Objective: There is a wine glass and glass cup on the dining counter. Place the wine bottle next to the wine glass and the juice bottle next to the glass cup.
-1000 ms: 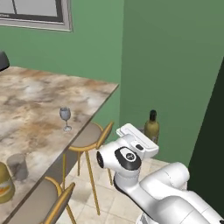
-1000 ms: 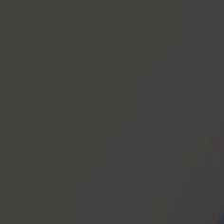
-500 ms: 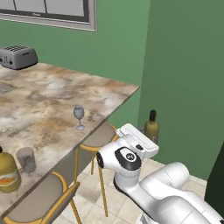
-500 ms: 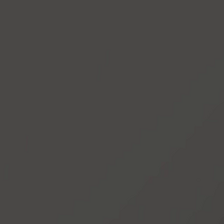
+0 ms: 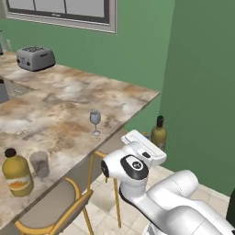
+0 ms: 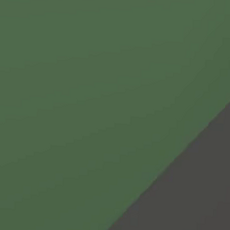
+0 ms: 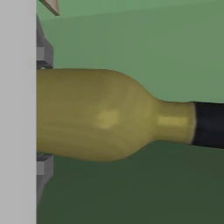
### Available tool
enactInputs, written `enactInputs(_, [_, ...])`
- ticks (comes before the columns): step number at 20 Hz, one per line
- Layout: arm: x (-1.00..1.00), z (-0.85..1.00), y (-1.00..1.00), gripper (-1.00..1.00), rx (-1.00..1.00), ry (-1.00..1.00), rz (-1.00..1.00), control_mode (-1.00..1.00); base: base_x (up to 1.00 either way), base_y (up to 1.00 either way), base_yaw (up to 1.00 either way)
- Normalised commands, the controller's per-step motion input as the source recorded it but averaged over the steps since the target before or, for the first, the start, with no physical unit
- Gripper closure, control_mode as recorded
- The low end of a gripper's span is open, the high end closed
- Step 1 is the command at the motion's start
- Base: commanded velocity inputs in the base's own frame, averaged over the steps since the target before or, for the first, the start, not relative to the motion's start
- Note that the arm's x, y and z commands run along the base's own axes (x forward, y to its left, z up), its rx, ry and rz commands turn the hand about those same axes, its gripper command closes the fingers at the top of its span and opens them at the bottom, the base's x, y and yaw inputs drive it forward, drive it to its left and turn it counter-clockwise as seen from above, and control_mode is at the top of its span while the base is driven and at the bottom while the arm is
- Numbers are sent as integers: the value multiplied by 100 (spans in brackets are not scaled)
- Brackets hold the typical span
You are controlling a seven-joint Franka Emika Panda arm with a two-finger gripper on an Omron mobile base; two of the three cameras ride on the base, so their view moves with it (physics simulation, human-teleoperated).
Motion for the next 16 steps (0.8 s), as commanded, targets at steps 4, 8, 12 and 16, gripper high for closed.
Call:
enactInputs(4, [0, 0, 0, 100, 0, 0, 0, 100, 58, 7, 17])
enactInputs(8, [0, 0, 0, 100, 0, 0, 0, 100, 60, 0, 29])
enactInputs(12, [0, 0, 0, 100, 0, 0, 0, 100, 52, 0, 41])
enactInputs(16, [0, 0, 0, 100, 0, 0, 0, 100, 42, -7, 37])
